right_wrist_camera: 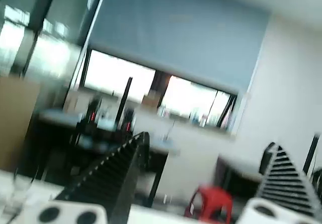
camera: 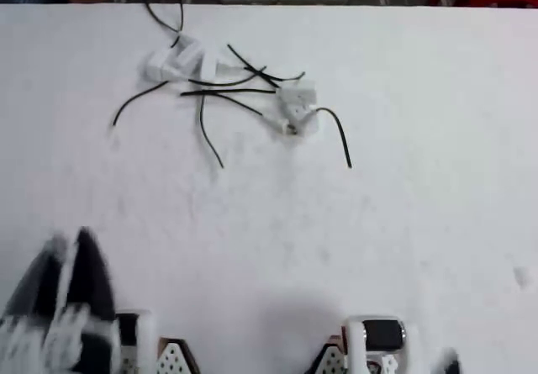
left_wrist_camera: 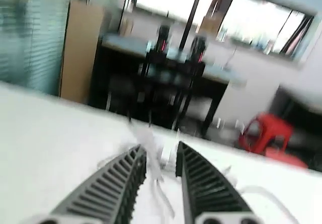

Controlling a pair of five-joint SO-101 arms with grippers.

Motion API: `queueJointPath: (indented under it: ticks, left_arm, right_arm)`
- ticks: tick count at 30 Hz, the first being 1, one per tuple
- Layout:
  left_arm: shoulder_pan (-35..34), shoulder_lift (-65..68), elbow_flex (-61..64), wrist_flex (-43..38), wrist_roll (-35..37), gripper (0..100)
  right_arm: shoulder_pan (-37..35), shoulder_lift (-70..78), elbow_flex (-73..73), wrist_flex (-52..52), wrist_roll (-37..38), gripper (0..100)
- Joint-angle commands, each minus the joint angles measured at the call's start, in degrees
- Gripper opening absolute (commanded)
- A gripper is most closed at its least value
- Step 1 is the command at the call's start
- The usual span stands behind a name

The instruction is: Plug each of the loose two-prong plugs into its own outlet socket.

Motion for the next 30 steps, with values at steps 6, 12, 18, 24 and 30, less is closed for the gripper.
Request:
queueJointPath:
  ticks: [6, 12, 18, 24, 30]
  left_arm:
    - [0.48, -3.65, 19.16, -4.40, -13.10, 11]
    - [0.84, -3.65, 34.20, -5.19, -24.62, 5]
    - [0.57, -3.65, 47.74, -16.62, -24.88, 2]
    - [0.48, -3.65, 59.96, -17.58, -25.23, 2]
    - [-1.01, -3.65, 65.49, -17.85, -25.41, 2]
  right_arm:
    - [-0.04, -4.44, 39.74, -11.30, -0.79, 33.1]
    - [-0.04, -4.44, 52.48, -21.58, -0.88, 7.4]
    - [-0.13, -4.44, 64.09, -24.13, -0.44, 8.0]
    - [0.31, -4.44, 78.95, -24.31, -0.35, 1.9]
    - [0.40, -4.44, 88.53, -24.57, -0.35, 2.0]
